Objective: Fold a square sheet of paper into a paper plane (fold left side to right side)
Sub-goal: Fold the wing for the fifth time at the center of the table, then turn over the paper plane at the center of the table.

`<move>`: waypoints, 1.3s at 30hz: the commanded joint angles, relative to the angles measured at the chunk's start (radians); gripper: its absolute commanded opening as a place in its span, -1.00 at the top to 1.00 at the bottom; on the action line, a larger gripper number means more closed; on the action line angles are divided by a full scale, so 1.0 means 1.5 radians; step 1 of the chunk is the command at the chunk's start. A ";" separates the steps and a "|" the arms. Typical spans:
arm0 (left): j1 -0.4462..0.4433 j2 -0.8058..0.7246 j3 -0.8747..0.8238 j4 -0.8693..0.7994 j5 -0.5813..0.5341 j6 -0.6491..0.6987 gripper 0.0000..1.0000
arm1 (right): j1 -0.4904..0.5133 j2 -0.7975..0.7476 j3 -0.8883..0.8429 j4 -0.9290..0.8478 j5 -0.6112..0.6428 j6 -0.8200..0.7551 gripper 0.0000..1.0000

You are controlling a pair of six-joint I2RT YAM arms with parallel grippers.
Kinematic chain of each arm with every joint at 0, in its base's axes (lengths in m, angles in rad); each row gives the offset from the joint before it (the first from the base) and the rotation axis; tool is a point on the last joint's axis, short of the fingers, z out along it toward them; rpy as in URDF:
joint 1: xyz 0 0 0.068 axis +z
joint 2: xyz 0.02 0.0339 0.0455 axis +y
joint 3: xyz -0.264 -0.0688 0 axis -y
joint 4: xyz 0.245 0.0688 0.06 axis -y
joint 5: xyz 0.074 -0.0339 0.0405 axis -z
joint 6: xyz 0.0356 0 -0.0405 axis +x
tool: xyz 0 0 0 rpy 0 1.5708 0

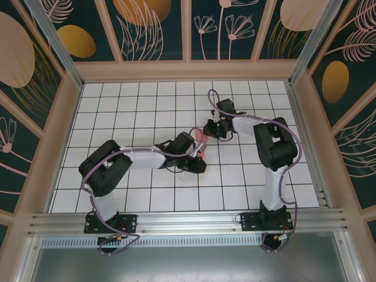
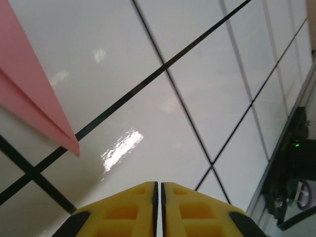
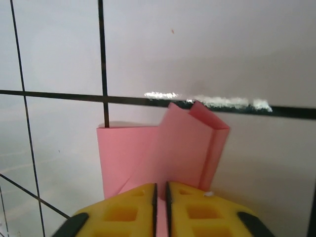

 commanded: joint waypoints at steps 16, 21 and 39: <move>0.035 -0.324 -0.094 -0.063 -0.501 -0.004 0.62 | 0.049 -0.235 -0.071 -0.080 0.173 0.015 -0.02; 0.035 -0.362 -0.115 -0.053 -0.541 -0.015 0.60 | 0.090 -0.184 -0.092 -0.068 0.184 0.042 -0.05; 0.035 -0.415 -0.139 -0.052 -0.595 -0.032 0.54 | 0.101 -0.226 -0.144 -0.005 0.103 0.019 1.00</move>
